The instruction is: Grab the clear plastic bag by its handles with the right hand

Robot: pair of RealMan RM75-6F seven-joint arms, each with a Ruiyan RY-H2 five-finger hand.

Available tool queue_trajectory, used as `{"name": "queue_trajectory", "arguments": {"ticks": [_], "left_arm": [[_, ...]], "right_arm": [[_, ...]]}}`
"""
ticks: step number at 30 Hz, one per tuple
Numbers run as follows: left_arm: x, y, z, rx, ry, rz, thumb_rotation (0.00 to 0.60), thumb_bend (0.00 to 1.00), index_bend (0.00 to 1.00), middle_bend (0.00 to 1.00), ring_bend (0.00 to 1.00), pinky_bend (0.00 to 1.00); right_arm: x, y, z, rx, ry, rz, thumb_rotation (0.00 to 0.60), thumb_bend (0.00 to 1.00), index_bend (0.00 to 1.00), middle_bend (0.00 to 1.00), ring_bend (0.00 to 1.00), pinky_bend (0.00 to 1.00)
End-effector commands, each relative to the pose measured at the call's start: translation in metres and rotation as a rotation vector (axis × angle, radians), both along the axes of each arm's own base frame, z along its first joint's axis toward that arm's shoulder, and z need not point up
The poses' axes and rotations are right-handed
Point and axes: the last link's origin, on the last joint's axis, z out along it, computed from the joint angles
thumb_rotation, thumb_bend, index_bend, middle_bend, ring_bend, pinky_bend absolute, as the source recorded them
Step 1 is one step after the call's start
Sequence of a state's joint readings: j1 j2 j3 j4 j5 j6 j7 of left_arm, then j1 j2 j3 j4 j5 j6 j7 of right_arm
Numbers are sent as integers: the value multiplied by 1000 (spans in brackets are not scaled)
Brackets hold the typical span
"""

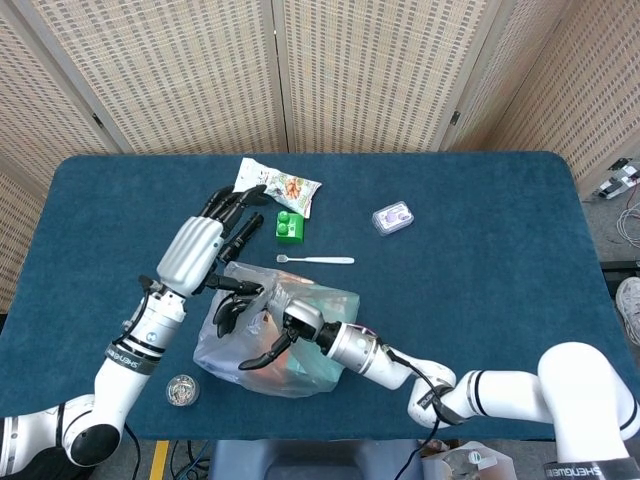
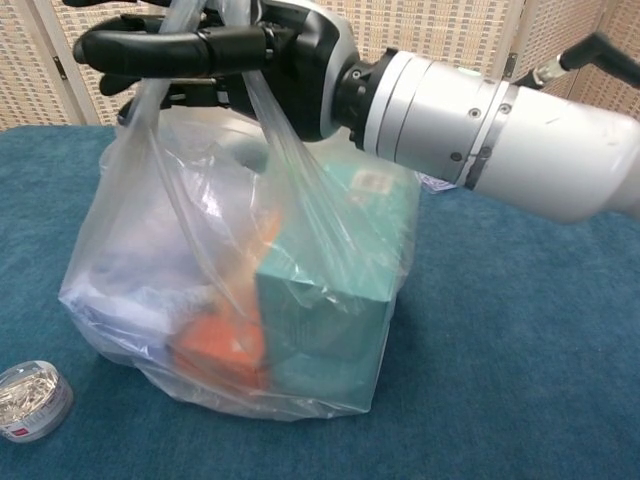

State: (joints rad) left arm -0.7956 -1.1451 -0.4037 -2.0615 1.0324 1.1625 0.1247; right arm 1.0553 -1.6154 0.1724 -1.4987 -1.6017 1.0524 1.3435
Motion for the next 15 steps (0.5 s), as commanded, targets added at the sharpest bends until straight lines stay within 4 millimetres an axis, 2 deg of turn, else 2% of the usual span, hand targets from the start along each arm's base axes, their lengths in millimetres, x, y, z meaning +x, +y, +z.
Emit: {"name": "queue_trajectory", "arguments": {"ticks": [1,8,15], "left_arm": [[-13,4,5,14,41,36,600,61,0,166,98,0],[-39,6,26,61,99,106,600,51,0,159,91,0],[-63,3,52,155,144,149,600,52,0,159,91,0]], "right_arm": [[-1,-2,2,12,-11,-16,600,51,469,512,471,489],[-3,-3,6,61,-44,-40,600,56,524,550,515,529],[-2,-5,9,172,-119,-98,600,57,542,557,519,539]]}}
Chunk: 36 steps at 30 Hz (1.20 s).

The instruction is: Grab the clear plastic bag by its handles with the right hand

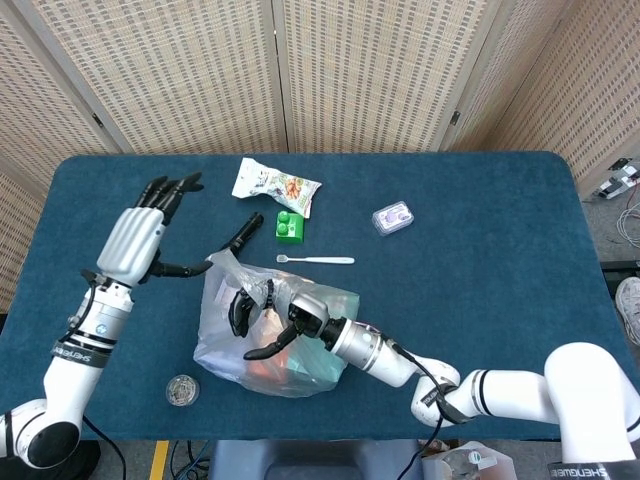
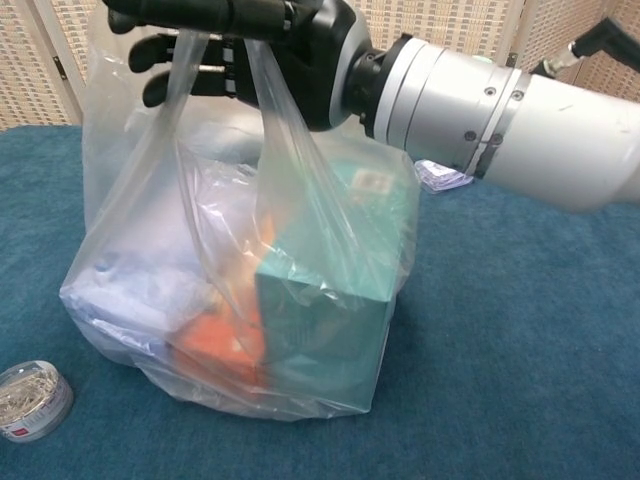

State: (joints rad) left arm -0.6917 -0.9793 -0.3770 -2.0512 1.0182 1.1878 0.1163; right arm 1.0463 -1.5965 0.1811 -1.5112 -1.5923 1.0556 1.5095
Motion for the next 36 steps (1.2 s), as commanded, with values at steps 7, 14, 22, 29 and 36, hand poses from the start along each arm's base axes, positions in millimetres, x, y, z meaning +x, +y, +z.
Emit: {"name": "queue_trajectory", "arguments": {"ticks": [7,14,22,29,36], "left_arm": [[-35,-10,28,116,94,39,600,51,0,159,91,0],[-63,-24,36,103,201,110,600,51,14,159,91,0],[-89,-43,34,109,365,138,600,52,58,159,91,0],[-102,-50,26,125,424,144,600,52,68,159,91,0],[-118,-49,19,140,463,166,600,52,68,159,92,0]], "right_arm": [[2,-7,7,154,-109,-94,600,59,543,557,519,539],[2,-13,14,255,-189,-162,600,60,543,557,518,539],[3,-21,21,323,-230,-211,600,61,543,557,519,539],[5,-25,24,382,-264,-243,600,61,547,557,519,540],[10,-28,30,394,-281,-249,600,68,562,562,532,602]]}}
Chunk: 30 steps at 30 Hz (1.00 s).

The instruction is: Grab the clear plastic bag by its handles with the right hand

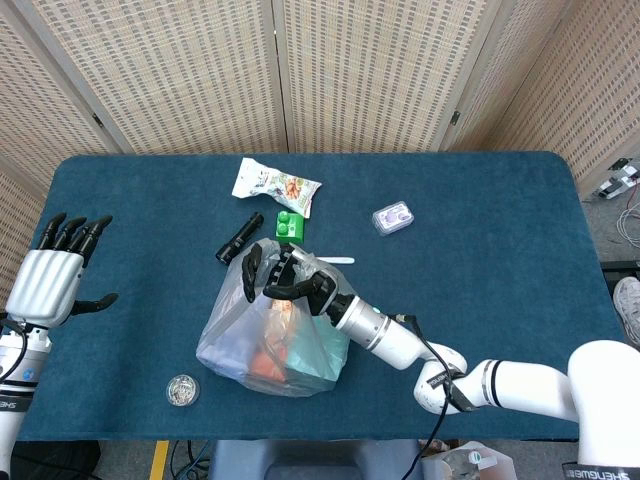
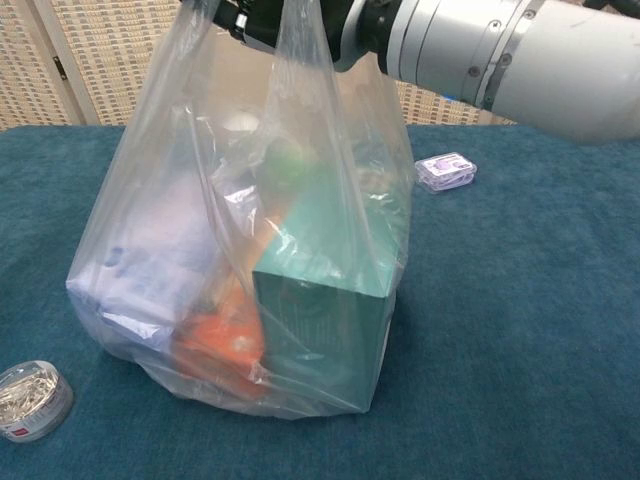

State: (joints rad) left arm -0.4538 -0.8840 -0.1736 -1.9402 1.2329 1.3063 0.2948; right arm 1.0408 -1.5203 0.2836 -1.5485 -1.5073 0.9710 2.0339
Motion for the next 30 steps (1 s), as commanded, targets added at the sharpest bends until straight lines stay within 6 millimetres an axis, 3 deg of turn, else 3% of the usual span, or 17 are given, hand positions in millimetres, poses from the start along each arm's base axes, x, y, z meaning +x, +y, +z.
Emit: {"name": "queue_trajectory", "arguments": {"ticks": [1,14,30], "left_arm": [[-7,-3,-5,1,2,15,600,52,68,159,92,0],[-39,-26,-18,3,-17,73,600,53,69,159,92,0],[-81,-65,-45,6,-63,139,600,53,74,157,92,0]], "right_arm": [[4,-1,3,4,-5,-4,600,77,571,568,541,619],[41,-4,25,-14,-31,10,600,197,650,624,613,717],[80,-3,58,-64,-85,42,600,205,687,652,644,749]]}}
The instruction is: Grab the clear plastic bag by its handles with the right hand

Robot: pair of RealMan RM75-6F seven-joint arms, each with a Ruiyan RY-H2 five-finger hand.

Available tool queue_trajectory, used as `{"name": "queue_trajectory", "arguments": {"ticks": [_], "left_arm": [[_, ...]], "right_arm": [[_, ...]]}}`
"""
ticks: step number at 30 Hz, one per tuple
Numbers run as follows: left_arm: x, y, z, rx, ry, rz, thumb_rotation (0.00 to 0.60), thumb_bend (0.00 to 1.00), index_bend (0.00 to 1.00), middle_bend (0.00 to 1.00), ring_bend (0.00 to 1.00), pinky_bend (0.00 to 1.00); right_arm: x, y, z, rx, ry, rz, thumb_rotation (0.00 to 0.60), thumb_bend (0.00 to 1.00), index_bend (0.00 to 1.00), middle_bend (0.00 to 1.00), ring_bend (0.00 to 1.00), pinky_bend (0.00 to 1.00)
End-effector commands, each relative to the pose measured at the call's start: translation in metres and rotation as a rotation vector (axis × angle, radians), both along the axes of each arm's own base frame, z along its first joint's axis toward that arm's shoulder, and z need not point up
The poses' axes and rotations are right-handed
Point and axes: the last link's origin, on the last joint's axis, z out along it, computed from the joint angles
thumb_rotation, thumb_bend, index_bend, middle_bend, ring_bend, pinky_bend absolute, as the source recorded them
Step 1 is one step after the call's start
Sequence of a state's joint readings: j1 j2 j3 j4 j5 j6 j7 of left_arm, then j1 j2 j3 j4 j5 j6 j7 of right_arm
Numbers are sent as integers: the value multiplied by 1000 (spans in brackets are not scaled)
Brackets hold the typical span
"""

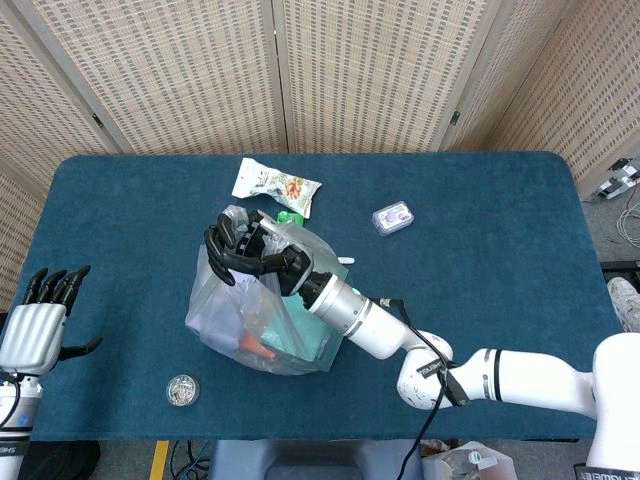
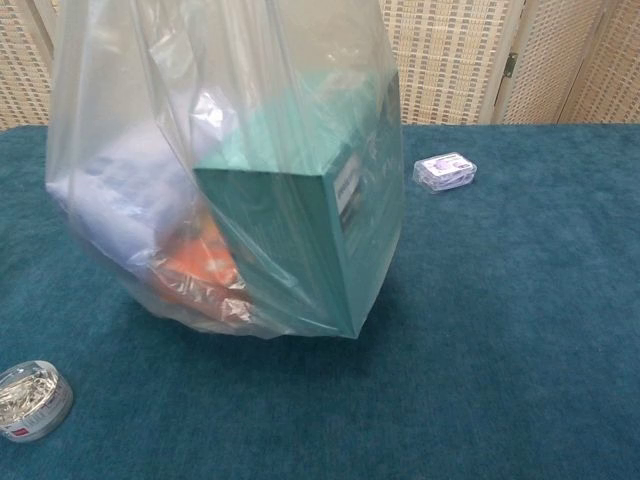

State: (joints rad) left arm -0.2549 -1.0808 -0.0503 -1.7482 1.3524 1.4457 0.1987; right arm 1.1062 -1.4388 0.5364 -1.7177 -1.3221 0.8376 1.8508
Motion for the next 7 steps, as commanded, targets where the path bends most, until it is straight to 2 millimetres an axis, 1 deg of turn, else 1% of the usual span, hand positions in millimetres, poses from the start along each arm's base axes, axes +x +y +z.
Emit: {"name": "queue_trajectory", "arguments": {"ticks": [1,7], "left_arm": [[-5,-7,-4,-2,-1,5,600,53,74,157,92,0],[-11,-15,-7,9,-6,12,600,52,74,157,92,0]], "right_arm": [[5,0,5,-7,-8,7,600,205,688,652,645,749],[14,2,10,-16,-15,17,600,205,694,655,646,749]]}}
